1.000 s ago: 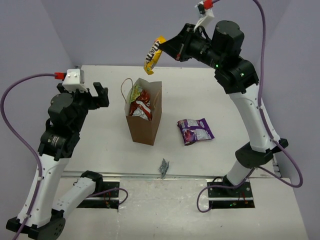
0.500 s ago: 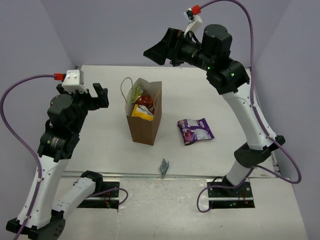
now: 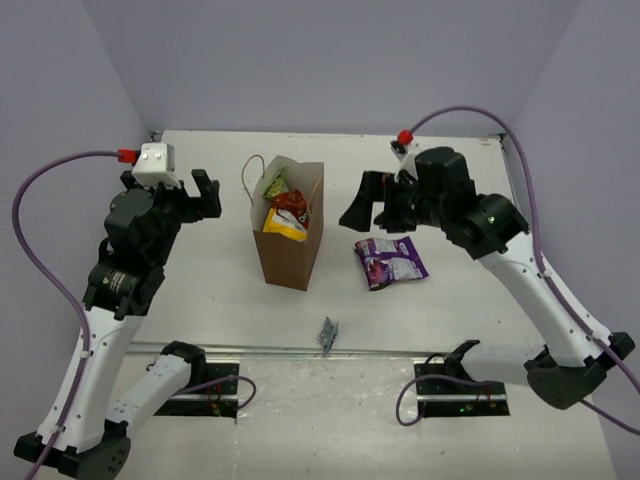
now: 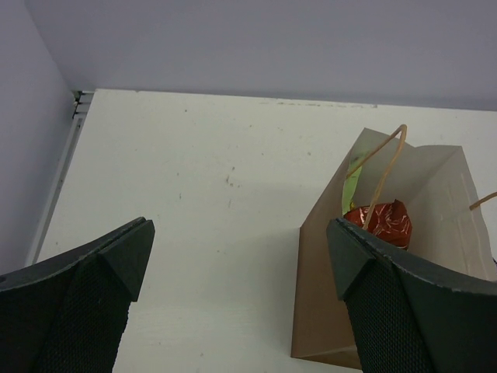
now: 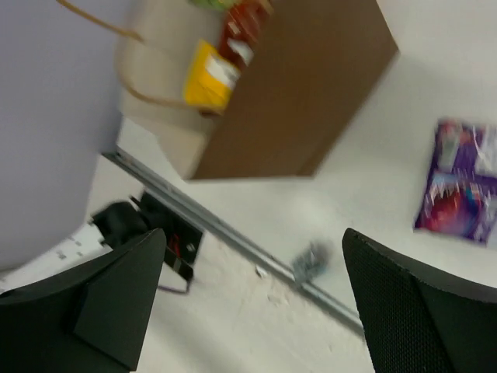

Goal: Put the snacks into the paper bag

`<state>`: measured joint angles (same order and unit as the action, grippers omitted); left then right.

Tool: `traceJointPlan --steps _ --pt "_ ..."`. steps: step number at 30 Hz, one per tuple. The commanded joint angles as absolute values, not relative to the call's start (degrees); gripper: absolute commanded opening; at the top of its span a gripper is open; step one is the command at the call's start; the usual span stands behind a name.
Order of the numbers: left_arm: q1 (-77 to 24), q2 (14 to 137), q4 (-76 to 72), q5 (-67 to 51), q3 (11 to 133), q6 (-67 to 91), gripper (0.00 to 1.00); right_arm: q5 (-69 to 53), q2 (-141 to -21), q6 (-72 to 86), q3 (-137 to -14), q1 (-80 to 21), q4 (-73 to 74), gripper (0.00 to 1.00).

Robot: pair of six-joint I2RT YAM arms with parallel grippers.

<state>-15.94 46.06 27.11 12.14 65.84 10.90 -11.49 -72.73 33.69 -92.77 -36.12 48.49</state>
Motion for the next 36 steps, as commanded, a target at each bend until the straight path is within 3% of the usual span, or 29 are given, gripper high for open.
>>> traceJointPlan --steps 1,5,18,29,36 --pt "-16.35 45.7 23.29 11.6 64.34 11.34 1.0 -11.34 -66.99 36.03 -80.97 -36.3 56.51 0.99" --pt "-16.52 46.49 22.59 9.76 64.07 12.74 1.0 -12.74 -62.32 37.26 -72.96 -36.3 55.81 0.99" --pt "-17.75 47.99 23.56 7.82 64.34 16.17 1.0 -16.96 -62.4 42.98 -56.7 -36.74 52.39 0.99" --pt "-17.84 49.66 23.64 7.03 68.47 16.52 1.0 -20.04 -69.69 43.77 -57.13 -41.48 48.69 0.98" --pt "-17.75 51.94 34.26 7.82 75.92 18.37 1.0 -21.27 -76.2 43.59 -61.78 -45.53 50.79 0.98"
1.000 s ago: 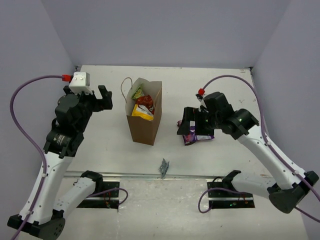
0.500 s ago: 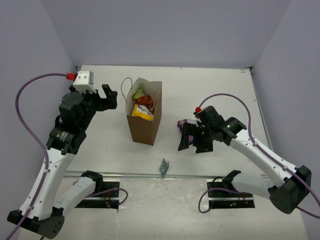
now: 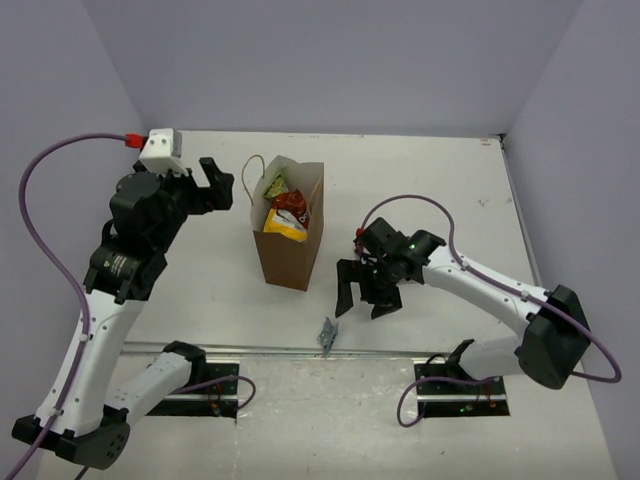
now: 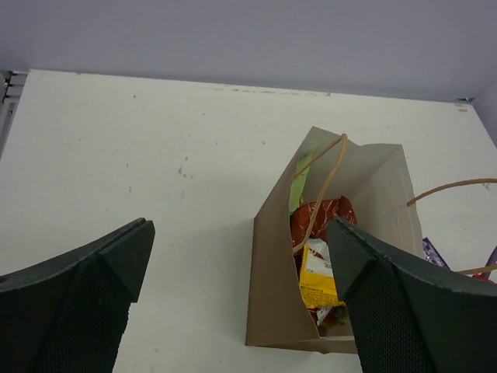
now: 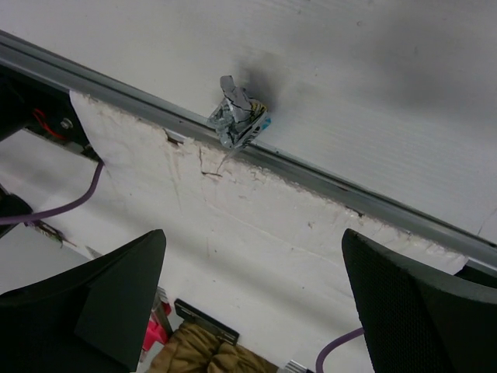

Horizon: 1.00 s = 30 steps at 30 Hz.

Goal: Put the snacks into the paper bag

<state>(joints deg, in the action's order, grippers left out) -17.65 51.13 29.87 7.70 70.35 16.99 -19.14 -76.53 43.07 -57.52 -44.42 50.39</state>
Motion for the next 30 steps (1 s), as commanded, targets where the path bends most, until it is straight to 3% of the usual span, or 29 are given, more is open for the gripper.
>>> traceJointPlan --steps 1,5,13,24,29,30 --pt "-17.84 52.55 35.93 8.43 77.33 18.54 1.0 -21.27 -76.55 43.94 -62.31 -45.53 51.41 0.98" --pt "-17.84 52.65 42.61 8.7 82.96 21.09 1.0 -21.98 -75.06 46.4 -61.97 -45.62 50.81 0.99" --pt "-17.75 47.82 46.93 6.5 83.15 29.09 1.0 -22.07 -73.21 63.62 -47.91 -47.28 32.09 0.99" --pt "-17.75 45.79 51.59 8.96 86.66 30.06 1.0 -16.26 -82.35 68.11 -46.93 -53.7 25.58 0.99" --pt "-17.75 45.53 52.91 10.28 89.21 30.06 1.0 -13.45 -85.52 68.03 -47.55 -53.79 25.48 0.9" --pt "-17.84 45.44 53.17 10.46 89.64 30.06 1.0 -12.75 -85.6 67.94 -47.72 -53.7 26.45 0.8"
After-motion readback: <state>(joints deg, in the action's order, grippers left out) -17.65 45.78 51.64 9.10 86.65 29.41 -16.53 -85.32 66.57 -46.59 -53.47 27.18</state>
